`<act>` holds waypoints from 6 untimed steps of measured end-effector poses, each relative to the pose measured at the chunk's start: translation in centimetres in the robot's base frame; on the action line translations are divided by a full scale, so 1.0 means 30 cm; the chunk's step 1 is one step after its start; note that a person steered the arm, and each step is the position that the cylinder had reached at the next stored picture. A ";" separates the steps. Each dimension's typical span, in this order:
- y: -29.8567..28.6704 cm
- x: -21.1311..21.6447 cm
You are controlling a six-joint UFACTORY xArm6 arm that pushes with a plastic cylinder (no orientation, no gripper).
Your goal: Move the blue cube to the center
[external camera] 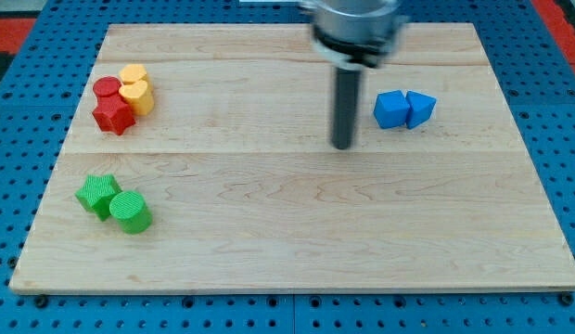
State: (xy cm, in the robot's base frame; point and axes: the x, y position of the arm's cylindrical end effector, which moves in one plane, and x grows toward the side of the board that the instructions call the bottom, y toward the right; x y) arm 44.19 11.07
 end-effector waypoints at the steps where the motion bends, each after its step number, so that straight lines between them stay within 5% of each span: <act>1: 0.319 0.060; 2: 0.533 -0.133; 3: 0.394 -0.338; 4: 0.014 -0.370; 6: 0.434 -0.340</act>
